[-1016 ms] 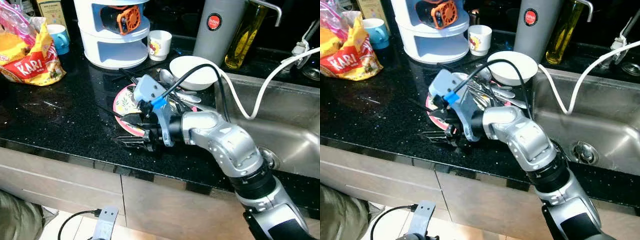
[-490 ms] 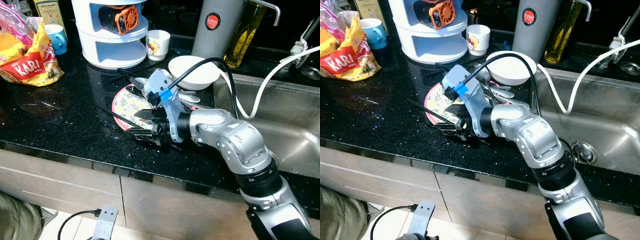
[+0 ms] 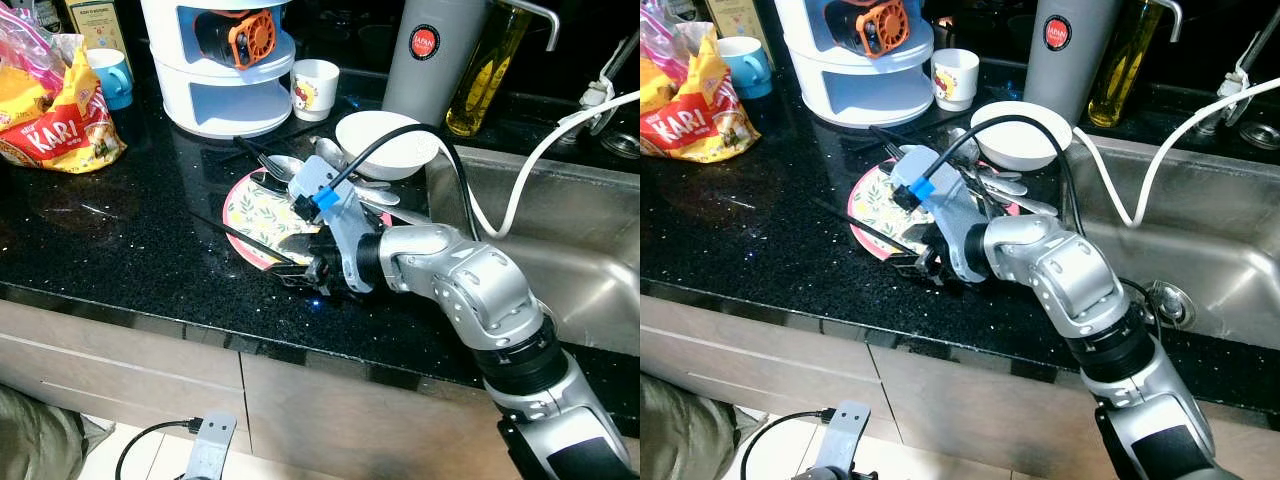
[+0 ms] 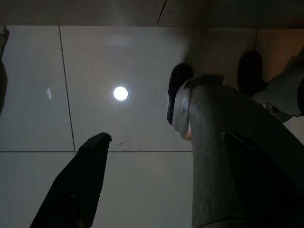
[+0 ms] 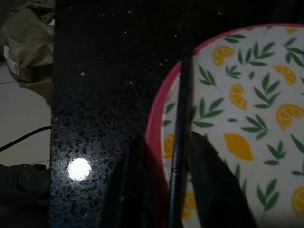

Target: Kitchen organization

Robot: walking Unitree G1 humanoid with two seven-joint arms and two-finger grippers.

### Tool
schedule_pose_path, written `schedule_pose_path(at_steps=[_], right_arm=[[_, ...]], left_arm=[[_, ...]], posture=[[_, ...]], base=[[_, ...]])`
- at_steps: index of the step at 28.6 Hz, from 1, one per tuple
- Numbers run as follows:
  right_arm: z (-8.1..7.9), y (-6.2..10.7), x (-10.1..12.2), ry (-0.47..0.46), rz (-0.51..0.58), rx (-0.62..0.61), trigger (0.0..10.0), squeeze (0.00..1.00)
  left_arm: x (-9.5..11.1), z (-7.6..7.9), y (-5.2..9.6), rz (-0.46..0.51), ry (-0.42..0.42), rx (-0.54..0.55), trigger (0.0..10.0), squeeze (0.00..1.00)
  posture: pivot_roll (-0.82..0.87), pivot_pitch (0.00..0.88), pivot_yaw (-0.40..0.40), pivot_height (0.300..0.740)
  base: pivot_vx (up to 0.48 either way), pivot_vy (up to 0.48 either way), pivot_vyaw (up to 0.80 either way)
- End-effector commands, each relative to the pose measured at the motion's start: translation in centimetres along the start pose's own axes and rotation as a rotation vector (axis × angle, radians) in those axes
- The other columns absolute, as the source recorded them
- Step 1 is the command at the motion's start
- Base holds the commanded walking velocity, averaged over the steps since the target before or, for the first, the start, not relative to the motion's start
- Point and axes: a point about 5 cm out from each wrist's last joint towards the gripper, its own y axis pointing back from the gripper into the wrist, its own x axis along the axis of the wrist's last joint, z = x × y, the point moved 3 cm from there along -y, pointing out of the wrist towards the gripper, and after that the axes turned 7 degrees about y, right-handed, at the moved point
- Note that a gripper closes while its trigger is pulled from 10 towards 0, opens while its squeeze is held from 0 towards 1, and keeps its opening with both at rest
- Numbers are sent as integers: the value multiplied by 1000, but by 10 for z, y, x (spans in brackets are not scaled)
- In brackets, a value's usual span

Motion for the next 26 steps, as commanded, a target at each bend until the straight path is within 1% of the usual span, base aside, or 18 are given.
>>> schedule_pose_path(at_steps=[1, 10, 12, 13, 14, 15, 16, 17, 18, 19, 20, 21, 24, 26], right_arm=[[3, 1, -9, -26, -45, -21, 0, 0], [6, 2, -7, -37, -34, -34, 0, 0], [6, 4, -2, -48, 1, -23, 0, 0], [6, 4, -2, -48, 1, -23, 0, 0], [5, 5, 1, -50, 28, -10, 0, 0], [5, 5, 1, -50, 28, -10, 0, 0], [4, 6, 5, -53, 54, 2, 0, 0], [-5, 15, 29, -90, 235, 92, 0, 0], [-5, 15, 29, -90, 235, 92, 0, 0], [-7, 20, 40, -88, 316, 119, 0, 0], [-10, 31, 59, -112, 480, 172, 0, 0], [-9, 36, 67, -130, 561, 184, 0, 0], [-2, 49, 81, -195, 719, 183, 0, 0], [6, 53, 84, -245, 782, 158, 0, 0]], left_arm=[[-25, 2, 0, -91, -1, -7, 10000, 0], [-25, 2, 0, -91, -5, -7, 10000, 0], [-25, 3, 0, -91, -8, -7, 10000, 0], [-25, 3, 0, -91, -8, -7, 10000, 0], [-25, 3, 0, -91, -8, -7, 10000, 0], [-25, 3, 0, -91, -8, -7, 10000, 0], [-25, 3, 0, -91, -8, -7, 10000, 0], [-25, 3, 0, -91, -10, -7, 10000, 0], [-25, 3, 0, -91, -10, -7, 10000, 0], [-25, 3, 0, -91, -10, -7, 10000, 0], [-25, 4, -1, -91, -12, -8, 10000, 0], [-25, 4, -1, -91, -12, -9, 10000, 0], [-25, 4, -1, -90, -15, -10, 10000, 0], [-24, 4, -1, -89, -17, -10, 10000, 0]], posture=[[17, 81, -55, 740], [14, 79, -56, 740], [19, 71, -59, 740], [19, 71, -59, 740], [19, 71, -59, 740], [19, 71, -59, 740], [19, 71, -59, 740], [21, 65, -59, 740], [21, 65, -59, 740], [20, 63, -60, 740], [21, 58, -60, 740], [21, 58, -60, 740], [22, 50, -57, 740], [21, 47, -54, 740]], base=[[0, 0, 0], [0, 0, 0], [0, 0, 0], [0, 0, 0], [0, 0, 0], [0, 0, 0], [0, 0, 0], [0, 0, 0], [0, 0, 0], [0, 0, 0], [0, 0, 0], [0, 0, 0], [0, 0, 0], [0, 0, 0]])
